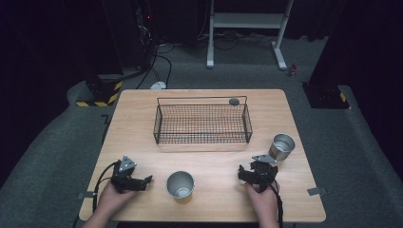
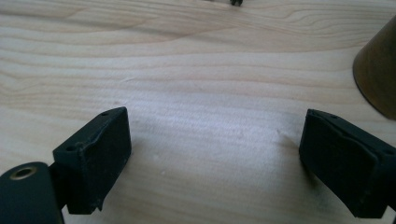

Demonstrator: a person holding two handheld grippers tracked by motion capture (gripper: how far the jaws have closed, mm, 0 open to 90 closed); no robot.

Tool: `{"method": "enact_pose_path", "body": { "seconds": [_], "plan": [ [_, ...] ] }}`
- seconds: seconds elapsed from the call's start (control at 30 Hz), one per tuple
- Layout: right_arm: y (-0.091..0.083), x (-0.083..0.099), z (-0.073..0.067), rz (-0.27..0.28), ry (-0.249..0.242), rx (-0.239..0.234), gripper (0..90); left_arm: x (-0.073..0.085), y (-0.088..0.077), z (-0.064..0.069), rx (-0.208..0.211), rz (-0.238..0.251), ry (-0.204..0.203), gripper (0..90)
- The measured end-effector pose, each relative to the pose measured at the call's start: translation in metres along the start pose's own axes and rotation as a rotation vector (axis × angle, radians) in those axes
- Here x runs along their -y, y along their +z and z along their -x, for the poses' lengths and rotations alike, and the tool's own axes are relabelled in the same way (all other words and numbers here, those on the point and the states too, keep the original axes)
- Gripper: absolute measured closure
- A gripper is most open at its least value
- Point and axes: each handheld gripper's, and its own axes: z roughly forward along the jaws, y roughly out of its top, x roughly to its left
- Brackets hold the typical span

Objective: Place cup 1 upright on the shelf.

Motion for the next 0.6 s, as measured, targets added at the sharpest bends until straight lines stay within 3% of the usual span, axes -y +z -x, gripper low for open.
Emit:
{"method": "enact_pose_path", "body": {
  "seconds": [0.6],
  "plan": [
    [-0.0037, 0.004, -0.0012, 0.003, -0.042, -0.036, 8.9, 0.0015, -0.0019, 0.0011, -0.019, 0.0, -0.024, 4.3]
  ]
}}
